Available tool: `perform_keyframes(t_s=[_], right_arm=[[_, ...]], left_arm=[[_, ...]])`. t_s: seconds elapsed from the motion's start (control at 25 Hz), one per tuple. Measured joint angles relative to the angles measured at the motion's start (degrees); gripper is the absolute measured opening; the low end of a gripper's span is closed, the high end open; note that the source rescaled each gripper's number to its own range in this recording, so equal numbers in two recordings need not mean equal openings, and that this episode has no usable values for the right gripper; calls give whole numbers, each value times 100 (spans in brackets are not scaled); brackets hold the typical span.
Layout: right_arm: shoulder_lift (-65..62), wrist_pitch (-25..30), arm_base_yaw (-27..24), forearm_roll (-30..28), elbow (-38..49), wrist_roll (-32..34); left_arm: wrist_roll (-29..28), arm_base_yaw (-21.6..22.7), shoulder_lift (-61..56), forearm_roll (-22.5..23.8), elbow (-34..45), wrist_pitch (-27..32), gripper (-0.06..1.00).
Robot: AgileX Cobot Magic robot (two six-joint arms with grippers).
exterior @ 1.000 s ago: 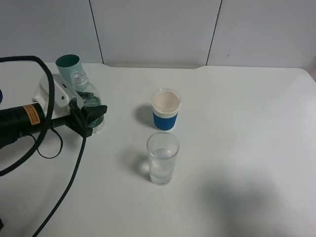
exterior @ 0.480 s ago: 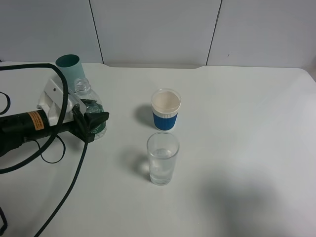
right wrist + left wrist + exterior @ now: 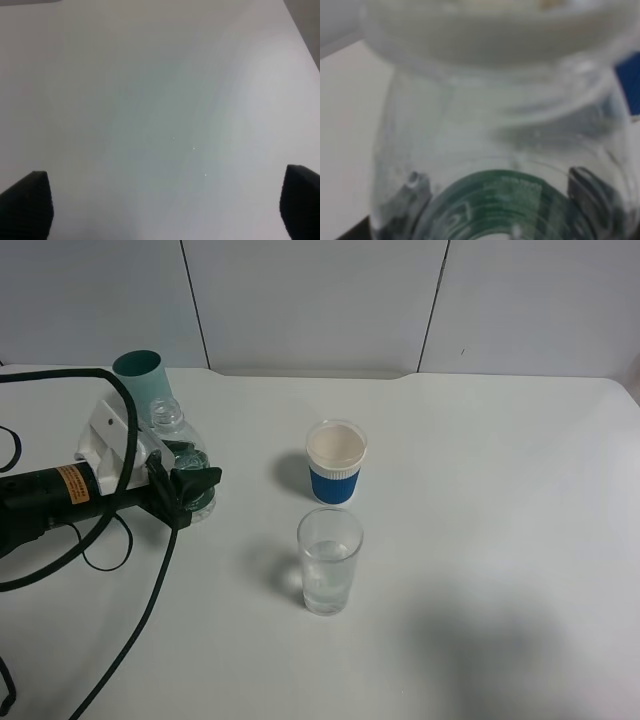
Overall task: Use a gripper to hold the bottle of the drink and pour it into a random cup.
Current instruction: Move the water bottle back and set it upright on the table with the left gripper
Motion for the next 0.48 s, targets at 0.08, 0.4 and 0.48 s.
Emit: perform_keyframes(t_s=[0.08,0.4,0.48], right_arm=[[0,0,0,0,0,0],[0,0,0,0,0,0],[0,0,0,0,0,0]], left_arm=[[-164,0,0,0,0,0,16],[-502,0,-81,-18,53,31,18],[-557,0,-260,-83,149,112,18]])
